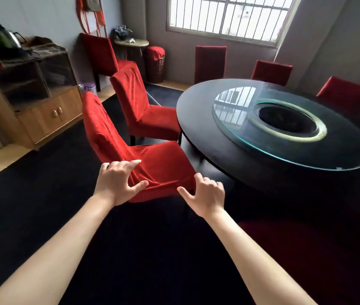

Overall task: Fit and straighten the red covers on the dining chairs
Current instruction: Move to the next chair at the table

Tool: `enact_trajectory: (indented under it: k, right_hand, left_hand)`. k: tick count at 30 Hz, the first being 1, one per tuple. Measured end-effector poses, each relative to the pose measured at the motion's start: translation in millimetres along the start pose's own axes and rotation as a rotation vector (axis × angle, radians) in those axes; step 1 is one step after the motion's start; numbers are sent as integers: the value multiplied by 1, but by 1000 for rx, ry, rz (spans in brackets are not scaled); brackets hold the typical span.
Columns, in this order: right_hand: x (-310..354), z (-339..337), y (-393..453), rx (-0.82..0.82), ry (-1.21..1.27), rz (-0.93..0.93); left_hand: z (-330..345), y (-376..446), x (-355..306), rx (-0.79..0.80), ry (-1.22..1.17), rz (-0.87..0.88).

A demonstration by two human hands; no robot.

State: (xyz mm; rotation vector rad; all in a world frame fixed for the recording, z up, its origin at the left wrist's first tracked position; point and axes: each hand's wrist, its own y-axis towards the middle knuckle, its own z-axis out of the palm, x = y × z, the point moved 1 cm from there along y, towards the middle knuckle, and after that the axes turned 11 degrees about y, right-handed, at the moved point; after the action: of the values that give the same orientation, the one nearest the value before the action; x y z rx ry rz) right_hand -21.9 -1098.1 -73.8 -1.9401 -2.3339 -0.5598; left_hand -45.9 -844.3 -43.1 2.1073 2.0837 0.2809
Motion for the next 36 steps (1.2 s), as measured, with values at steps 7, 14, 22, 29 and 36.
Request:
enact_trajectory:
  k: [7, 14, 22, 29, 36]
  right_hand:
    - [-15, -2, -57, -11, -72, 159]
    - [-41, -20, -118, -4, -104, 308]
    - [-99, -63, -180, -25, -142, 408]
    - [-151, -101, -225, -78, -109, 356]
    - [-208, -145, -260, -116, -69, 277]
  left_hand:
    - [4, -10, -20, -24, -43, 151]
    - [10, -17, -69, -12, -94, 288]
    - [7, -48, -152, 36, -149, 389]
    - [-3, -80, -221, 31, -181, 392]
    - [-21, -101, -285, -39, -220, 353]
